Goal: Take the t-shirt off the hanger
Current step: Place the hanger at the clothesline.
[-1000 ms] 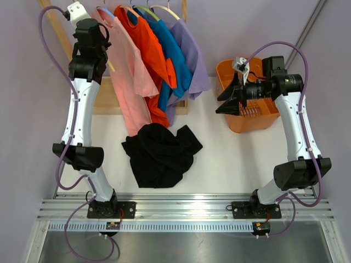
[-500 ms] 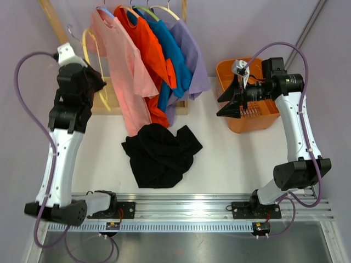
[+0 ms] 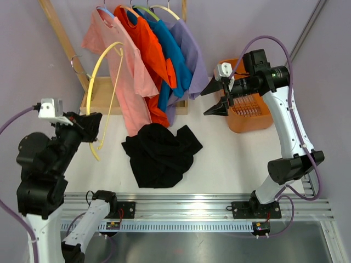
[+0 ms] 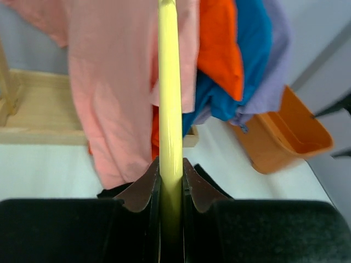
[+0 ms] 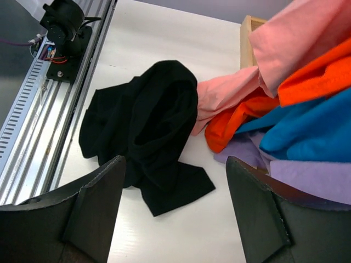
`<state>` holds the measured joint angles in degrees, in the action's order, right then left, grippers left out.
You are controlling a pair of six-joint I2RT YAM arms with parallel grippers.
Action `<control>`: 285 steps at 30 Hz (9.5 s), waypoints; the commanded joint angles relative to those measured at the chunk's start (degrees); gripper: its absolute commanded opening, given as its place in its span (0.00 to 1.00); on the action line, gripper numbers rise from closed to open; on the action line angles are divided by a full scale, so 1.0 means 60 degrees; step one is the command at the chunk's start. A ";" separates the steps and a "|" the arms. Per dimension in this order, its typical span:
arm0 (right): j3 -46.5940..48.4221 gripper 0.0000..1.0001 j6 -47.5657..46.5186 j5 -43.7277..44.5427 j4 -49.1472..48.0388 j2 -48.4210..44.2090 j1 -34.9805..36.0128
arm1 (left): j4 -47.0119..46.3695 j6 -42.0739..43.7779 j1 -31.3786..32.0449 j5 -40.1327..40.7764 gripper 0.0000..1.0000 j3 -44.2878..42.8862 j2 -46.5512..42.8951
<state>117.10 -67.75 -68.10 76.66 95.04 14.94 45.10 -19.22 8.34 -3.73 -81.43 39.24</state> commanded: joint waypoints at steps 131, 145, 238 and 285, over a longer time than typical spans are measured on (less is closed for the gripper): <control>-0.1205 0.84 1.1013 0.0392 -0.8765 -0.1705 -0.4716 | 0.0174 0.2911 0.2888 0.6140 0.00 -0.4110 0.1514; -0.1631 0.84 1.0895 0.0451 -0.8530 -0.1603 -0.4716 | -0.4494 0.6366 0.2858 1.0301 0.00 -0.3712 0.5349; -0.2817 0.85 1.1994 0.0378 -0.9203 -0.2394 -0.4716 | -0.2652 0.4756 0.0793 1.0817 0.00 -0.9252 1.1550; -0.3212 0.86 1.2258 0.0422 -0.9437 -0.2643 -0.4716 | -0.1541 0.3249 0.0339 0.8107 0.22 -1.0233 1.2547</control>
<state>97.95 5.04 -64.60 22.11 81.38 -13.45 34.59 3.51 10.44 50.30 -143.81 116.46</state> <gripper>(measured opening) 0.862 0.191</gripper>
